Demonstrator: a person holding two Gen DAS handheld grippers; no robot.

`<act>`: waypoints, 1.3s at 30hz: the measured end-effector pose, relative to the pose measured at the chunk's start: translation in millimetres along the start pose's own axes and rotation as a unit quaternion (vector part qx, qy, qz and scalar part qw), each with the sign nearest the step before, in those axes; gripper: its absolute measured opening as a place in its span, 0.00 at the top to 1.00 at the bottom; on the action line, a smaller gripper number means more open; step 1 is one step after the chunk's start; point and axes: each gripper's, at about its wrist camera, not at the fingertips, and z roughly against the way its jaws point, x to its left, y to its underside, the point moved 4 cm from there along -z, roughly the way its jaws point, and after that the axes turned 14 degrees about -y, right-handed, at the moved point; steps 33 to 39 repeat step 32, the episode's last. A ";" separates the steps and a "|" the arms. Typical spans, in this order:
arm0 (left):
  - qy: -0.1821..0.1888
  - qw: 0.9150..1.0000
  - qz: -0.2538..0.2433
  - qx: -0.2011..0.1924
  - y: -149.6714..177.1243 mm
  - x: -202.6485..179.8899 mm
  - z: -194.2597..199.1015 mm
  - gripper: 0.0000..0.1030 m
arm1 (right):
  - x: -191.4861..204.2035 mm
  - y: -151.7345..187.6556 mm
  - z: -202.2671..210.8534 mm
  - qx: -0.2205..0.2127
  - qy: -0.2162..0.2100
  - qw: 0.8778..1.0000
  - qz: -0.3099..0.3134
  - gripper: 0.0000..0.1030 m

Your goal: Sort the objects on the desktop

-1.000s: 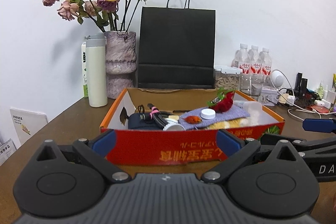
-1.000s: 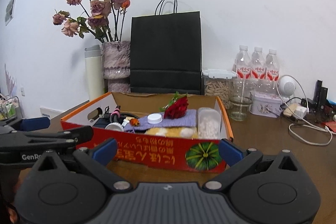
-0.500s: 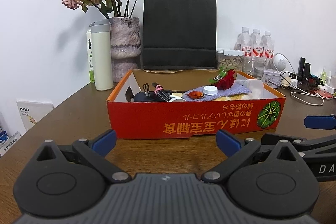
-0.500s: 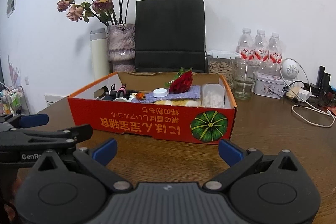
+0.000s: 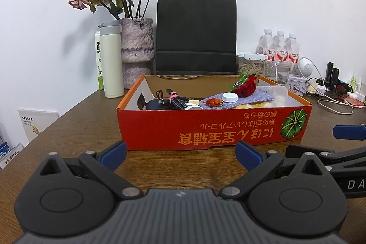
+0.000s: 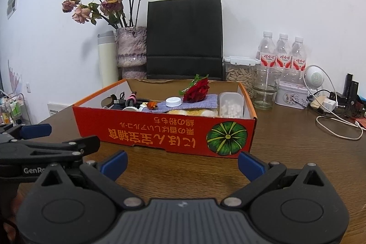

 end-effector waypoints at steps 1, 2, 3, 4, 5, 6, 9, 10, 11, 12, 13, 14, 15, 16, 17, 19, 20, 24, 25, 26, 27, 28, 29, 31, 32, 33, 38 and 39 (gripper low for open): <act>0.001 1.000 0.000 0.000 0.0 0.2 -0.1 0.00 | -0.1 -0.1 0.2 0.000 0.000 1.000 0.000 0.00; 0.001 1.000 0.000 0.001 -0.2 0.3 -0.2 0.00 | 0.1 0.0 0.0 0.000 0.000 1.000 0.000 0.00; 0.000 1.000 0.000 0.000 -0.3 0.2 -0.2 0.00 | -0.2 -0.1 0.3 0.000 0.000 1.000 0.000 0.00; 0.000 1.000 0.000 0.000 -0.3 0.2 -0.2 0.00 | -0.2 -0.1 0.4 0.000 0.000 1.000 0.000 0.00; 0.001 1.000 0.001 0.000 -0.3 0.5 -0.4 0.00 | -0.2 -0.1 0.4 0.000 0.000 1.000 0.000 0.00; 0.001 1.000 0.001 0.000 -0.4 0.3 -0.4 0.00 | -0.2 -0.1 0.5 0.000 0.000 1.000 0.000 0.00; 0.001 1.000 0.001 0.000 -0.3 0.3 -0.3 0.00 | -0.5 -0.5 0.1 0.000 0.001 1.000 0.001 0.00; 0.001 1.000 0.001 -0.001 -0.2 0.2 -0.2 0.00 | -0.6 -0.6 0.1 -0.001 0.001 1.000 0.001 0.00; 0.001 1.000 0.001 -0.002 -0.4 0.3 -0.3 0.00 | -0.9 -0.7 0.0 -0.001 0.001 1.000 0.001 0.00; 0.000 1.000 0.000 -0.002 -0.6 -0.1 -0.4 0.00 | -1.2 -1.1 0.3 -0.002 0.001 1.000 0.001 0.00; 0.000 1.000 0.000 -0.002 -0.5 -0.2 -0.5 0.00 | -1.5 -1.2 0.2 -0.002 0.001 1.000 0.001 0.00; 0.001 1.000 0.000 -0.002 -0.4 -0.2 -0.5 0.00 | -1.1 -1.2 0.3 -0.002 0.001 1.000 0.001 0.00; 0.001 1.000 0.000 -0.002 -0.4 0.0 -0.3 0.00 | -1.1 -1.1 0.3 -0.002 0.002 1.000 0.001 0.00; 0.000 1.000 0.000 -0.002 -0.4 0.0 -0.3 0.00 | -1.0 -1.1 0.4 -0.002 0.002 1.000 0.002 0.00; 0.000 1.000 0.000 -0.002 -0.5 0.0 -0.4 0.00 | -1.0 -1.0 0.3 -0.002 0.002 1.000 0.002 0.00; 0.001 1.000 0.000 -0.002 -0.4 0.1 -0.4 0.00 | -1.1 -1.5 0.8 -0.002 0.002 1.000 0.002 0.00; 0.000 1.000 0.000 -0.003 -0.3 -0.1 -0.5 0.00 | -1.4 -1.5 0.7 -0.002 0.002 1.000 0.002 0.00; 0.002 1.000 0.002 -0.001 0.3 0.3 -0.7 0.00 | -1.0 -1.2 0.9 -0.002 0.003 1.000 0.003 0.00; 0.002 1.000 0.002 0.000 0.5 0.3 -0.8 0.00 | -1.4 -1.4 0.8 -0.002 0.003 1.000 0.003 0.00; 0.001 1.000 0.002 0.000 0.6 0.1 -1.1 0.00 | -1.0 -1.2 0.7 -0.002 0.003 1.000 0.003 0.00; 0.001 1.000 0.002 0.002 0.9 0.0 -1.3 0.00 | -0.9 -1.3 0.6 -0.001 0.004 1.000 0.003 0.00; 0.001 1.000 0.002 0.002 1.2 0.0 -1.4 0.00 | -0.5 -1.3 0.3 -0.001 0.004 1.000 0.004 0.00; 0.000 1.000 0.000 0.003 1.2 0.0 -1.5 0.00 | 0.4 -0.9 0.2 -0.001 0.005 1.000 0.004 0.00; -0.006 1.000 -0.005 0.001 1.4 -0.6 -0.6 0.00 | 1.4 -0.7 -0.2 0.000 0.004 1.000 0.006 0.00; -0.007 1.000 -0.006 0.001 1.3 -0.8 -0.5 0.00 | 1.1 -0.8 -0.3 0.000 0.005 1.000 0.008 0.00; -0.007 1.000 -0.006 0.001 1.3 -0.8 -0.5 0.00 | 1.1 -0.8 -0.3 0.000 0.005 1.000 0.008 0.00; -0.007 1.000 -0.006 0.001 1.3 -0.8 -0.5 0.00 | 1.1 -0.8 -0.3 0.000 0.005 1.000 0.008 0.00; -0.007 1.000 -0.006 0.001 1.3 -0.8 -0.5 0.00 | 1.1 -0.8 -0.3 0.000 0.005 1.000 0.008 0.00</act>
